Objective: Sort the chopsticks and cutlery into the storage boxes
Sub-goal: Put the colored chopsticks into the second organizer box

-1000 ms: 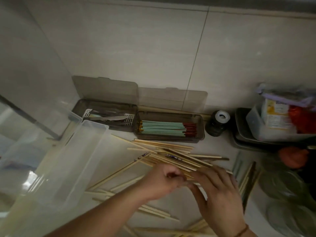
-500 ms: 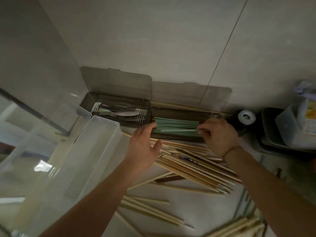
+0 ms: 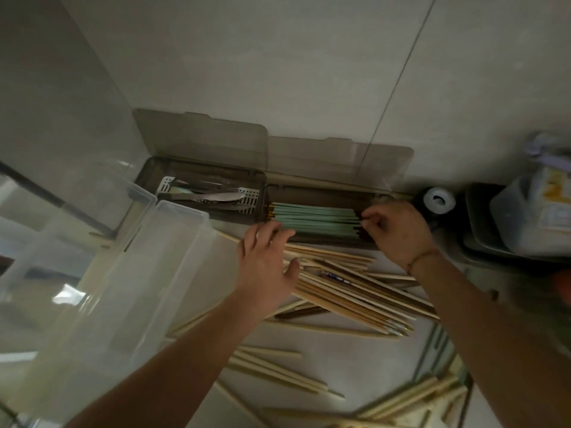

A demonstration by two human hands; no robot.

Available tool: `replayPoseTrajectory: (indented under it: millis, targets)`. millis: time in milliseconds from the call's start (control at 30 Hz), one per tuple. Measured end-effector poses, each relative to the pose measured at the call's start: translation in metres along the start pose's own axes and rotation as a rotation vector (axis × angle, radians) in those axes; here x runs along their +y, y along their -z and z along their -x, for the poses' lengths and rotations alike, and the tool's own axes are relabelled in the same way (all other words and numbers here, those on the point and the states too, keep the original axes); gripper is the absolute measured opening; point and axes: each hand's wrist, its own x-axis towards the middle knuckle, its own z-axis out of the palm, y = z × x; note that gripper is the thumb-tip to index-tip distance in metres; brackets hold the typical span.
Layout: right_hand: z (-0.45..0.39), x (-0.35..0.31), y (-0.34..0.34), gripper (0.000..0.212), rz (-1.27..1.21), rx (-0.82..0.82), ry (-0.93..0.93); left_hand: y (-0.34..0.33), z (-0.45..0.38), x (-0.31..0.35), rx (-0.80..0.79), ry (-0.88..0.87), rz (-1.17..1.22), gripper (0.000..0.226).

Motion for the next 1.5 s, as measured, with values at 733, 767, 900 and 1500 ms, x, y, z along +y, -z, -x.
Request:
replayPoseTrajectory:
  millis: [733,767,900,1500]
  targets:
    - [0.18,0.037,-0.012,0.033,0.22,-0.205,-0.839,-0.054,0.098,0.103,-0.383,-0.38,0.029,0.048]
    - [0.18,0.036,-0.011,0.034,0.197,-0.181,-0.849,-0.053,0.098,0.105,-0.419,-0.365,0.043,0.049]
    - [0.182,0.028,-0.008,0.036,0.234,-0.161,-0.853,-0.048,0.096,0.117,-0.502,-0.281,0.185,0.038]
    - [0.168,0.029,-0.006,0.039,-0.087,-0.201,-0.897,-0.065,0.116,0.108,-0.584,-0.352,0.098,0.034]
